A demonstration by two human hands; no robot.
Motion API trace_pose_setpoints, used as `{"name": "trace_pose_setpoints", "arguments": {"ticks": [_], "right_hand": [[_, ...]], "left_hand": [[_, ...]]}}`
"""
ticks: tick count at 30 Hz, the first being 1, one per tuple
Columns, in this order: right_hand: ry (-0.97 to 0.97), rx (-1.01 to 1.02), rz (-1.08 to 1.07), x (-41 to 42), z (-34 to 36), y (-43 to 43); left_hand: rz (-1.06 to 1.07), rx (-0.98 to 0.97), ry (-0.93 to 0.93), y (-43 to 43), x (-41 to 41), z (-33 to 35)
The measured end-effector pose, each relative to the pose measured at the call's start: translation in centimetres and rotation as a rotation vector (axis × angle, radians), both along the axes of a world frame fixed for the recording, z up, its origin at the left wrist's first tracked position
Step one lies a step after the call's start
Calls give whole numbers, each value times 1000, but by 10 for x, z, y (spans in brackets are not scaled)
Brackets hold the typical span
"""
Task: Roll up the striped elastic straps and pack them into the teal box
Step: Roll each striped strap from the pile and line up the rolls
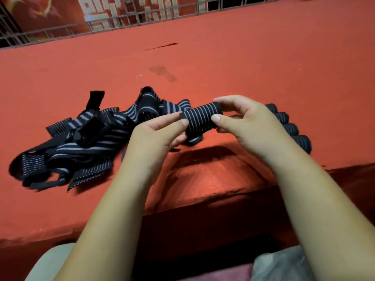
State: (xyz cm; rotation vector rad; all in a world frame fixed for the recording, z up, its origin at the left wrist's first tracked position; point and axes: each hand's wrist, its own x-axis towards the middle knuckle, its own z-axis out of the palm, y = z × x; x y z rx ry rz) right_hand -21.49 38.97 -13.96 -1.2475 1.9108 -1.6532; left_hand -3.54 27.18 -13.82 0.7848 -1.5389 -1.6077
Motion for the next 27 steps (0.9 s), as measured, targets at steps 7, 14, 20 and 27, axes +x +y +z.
{"name": "trace_pose_setpoints", "arguments": {"ticks": [7, 14, 20, 27], "right_hand": [[37, 30, -126, -49, 5, 28], [90, 52, -329, -101, -6, 45], [116, 120, -446, -127, -18, 49], [126, 160, -469, -132, -29, 41]], "left_hand": [[-67, -54, -6, 5, -68, 1], [-163, -20, 14, 13, -147, -8], [-210, -15, -28, 18, -186, -26], [-213, 37, -42, 15, -195, -45]]}}
